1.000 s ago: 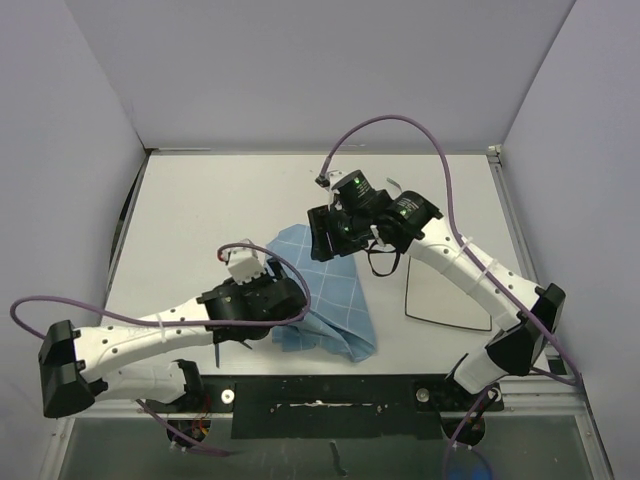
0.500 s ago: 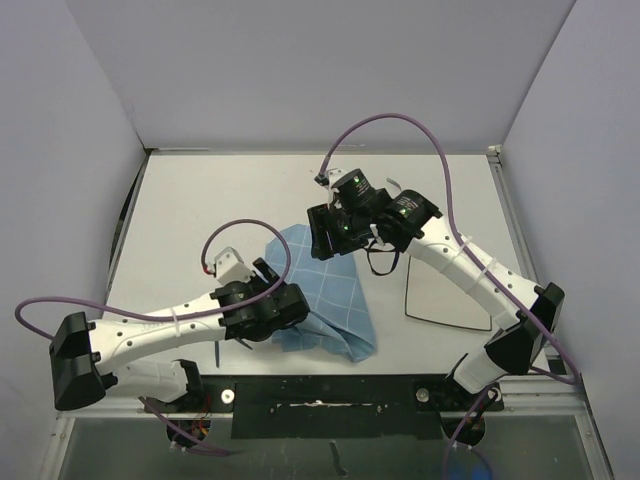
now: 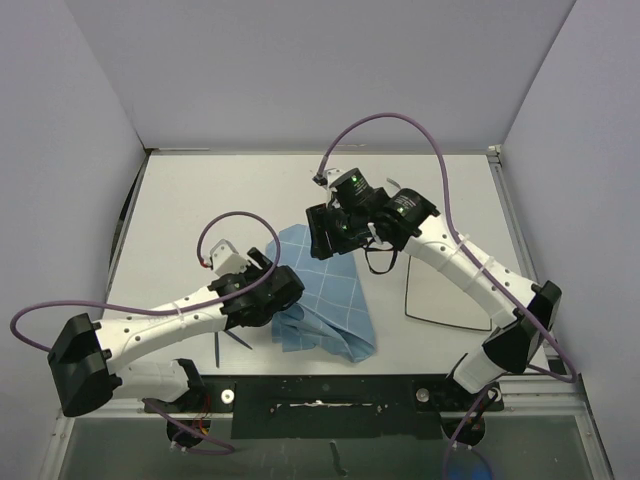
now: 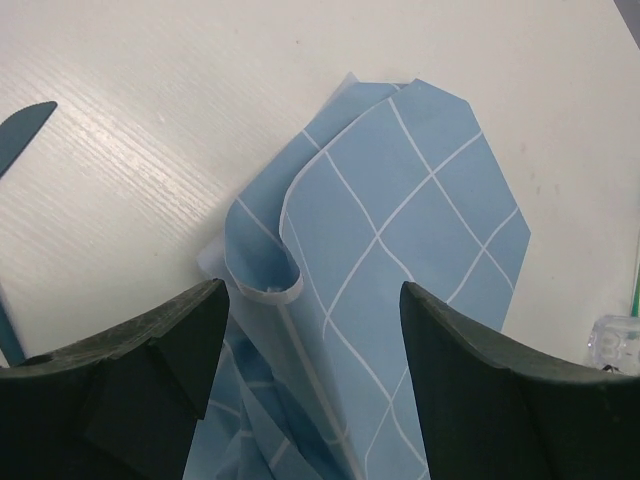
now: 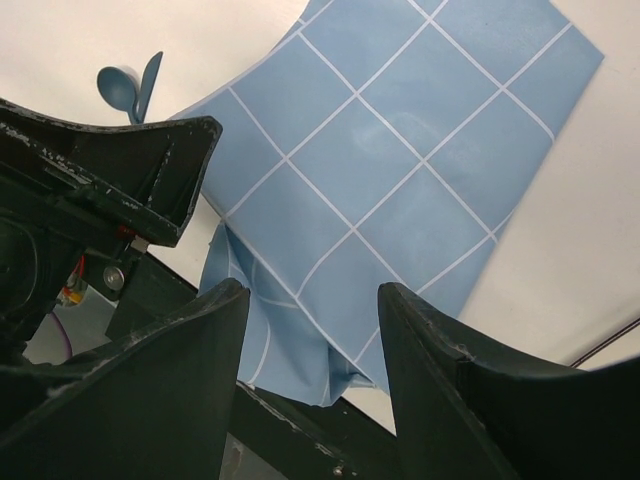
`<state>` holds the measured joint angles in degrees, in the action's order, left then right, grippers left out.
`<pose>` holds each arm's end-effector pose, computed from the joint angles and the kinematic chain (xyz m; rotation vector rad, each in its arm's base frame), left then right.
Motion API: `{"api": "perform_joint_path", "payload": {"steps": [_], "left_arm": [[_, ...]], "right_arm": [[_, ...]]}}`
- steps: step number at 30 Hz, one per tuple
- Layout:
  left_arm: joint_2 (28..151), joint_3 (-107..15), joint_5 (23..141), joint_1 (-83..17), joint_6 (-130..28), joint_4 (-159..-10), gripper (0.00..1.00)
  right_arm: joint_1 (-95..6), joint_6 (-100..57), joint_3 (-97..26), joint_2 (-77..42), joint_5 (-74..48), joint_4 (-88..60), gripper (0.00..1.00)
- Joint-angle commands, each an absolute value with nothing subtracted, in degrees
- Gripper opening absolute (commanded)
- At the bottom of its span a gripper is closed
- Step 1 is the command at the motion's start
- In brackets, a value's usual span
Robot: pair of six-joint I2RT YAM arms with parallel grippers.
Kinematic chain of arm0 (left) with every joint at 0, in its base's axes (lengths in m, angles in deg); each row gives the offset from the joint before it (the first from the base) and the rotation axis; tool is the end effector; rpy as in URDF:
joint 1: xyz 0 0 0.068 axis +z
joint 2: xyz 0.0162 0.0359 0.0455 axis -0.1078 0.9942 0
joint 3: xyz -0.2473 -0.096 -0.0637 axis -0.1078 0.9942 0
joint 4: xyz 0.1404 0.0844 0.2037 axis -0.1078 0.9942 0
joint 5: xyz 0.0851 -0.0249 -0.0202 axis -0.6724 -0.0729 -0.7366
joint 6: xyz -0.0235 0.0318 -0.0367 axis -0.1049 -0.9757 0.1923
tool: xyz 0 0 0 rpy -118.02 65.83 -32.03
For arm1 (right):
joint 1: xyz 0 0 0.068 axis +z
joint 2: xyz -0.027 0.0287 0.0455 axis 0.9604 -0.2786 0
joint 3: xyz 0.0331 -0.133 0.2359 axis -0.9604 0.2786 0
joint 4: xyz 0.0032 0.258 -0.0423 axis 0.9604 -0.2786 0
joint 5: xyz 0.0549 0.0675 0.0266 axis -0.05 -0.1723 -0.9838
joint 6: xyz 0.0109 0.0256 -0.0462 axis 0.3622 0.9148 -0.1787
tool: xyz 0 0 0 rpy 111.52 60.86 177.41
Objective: Set the dinner table for one person
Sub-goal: Flatten out the napkin at the center of the board.
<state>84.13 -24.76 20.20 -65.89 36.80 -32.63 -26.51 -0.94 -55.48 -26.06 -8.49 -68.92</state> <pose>0.1332 -0.1713 0.2485 -0.9267 1.9632 -0.1953 0.2192 0.2404 0.3790 -0.4647 2.5043 0.6211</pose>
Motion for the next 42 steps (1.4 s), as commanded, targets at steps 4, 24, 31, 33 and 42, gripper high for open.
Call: {"api": "perform_joint_path", "payload": {"steps": [4, 24, 31, 33, 42], "left_arm": [[84.28, -22.55, 22.54, -62.67, 32.2, -40.61, 0.68], [84.49, -26.74, 24.11, -58.65, 27.52, -36.59, 0.0], [80.76, -25.36, 25.02, -54.93, 21.39, -40.3, 0.0], [81.16, -25.54, 25.42, -54.78, 20.93, -40.77, 0.0], [83.21, -26.59, 27.23, -54.79, 20.8, -41.3, 0.0]], "right_arm": [[-26.43, -2.35, -58.2, -27.57, -7.36, -68.06, 0.56], [-25.67, -2.88, -46.38, -19.36, -8.56, -68.59, 0.56], [-20.64, 0.76, -32.92, -7.84, -10.97, -65.94, 0.56], [-17.91, 1.41, -30.7, -6.46, -12.46, -64.61, 0.57], [-6.7, 0.86, -29.29, -10.45, -16.57, -58.93, 0.57]]}}
